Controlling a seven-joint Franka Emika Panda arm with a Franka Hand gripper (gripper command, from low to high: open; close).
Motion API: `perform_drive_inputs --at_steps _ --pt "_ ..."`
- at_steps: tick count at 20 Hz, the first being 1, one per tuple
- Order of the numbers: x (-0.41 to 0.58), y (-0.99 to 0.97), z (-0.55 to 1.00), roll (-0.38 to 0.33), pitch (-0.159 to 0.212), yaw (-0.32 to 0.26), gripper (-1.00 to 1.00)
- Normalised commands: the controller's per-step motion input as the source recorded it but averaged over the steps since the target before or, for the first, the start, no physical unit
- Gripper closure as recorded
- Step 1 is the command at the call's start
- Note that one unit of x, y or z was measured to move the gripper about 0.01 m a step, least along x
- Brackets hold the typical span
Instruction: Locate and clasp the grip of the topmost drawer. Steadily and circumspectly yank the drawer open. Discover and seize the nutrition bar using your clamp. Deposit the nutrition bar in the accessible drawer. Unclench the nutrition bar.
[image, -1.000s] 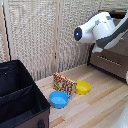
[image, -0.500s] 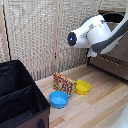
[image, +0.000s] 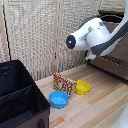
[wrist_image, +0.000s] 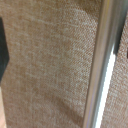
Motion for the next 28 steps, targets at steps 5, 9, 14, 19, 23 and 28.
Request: perform_drive_inputs --at_steps 5,9,14,19,23,28 --pt "0.220 0.60 0.24 0.019 -0.005 0.003 -1.00" --pt "0.281 0.57 0.32 0.064 0.000 -0.099 -1.00" --pt "0.219 0.40 0.37 0.155 0.000 -0.173 -1.00" --pt "0.089 0.18 0.25 0.254 0.003 -0.241 -1.00" --pt "0.100 0.15 0.17 0.289 0.031 -0.243 -1.00" --pt "0.083 0.13 0.17 0.287 0.029 -0.252 -1.00"
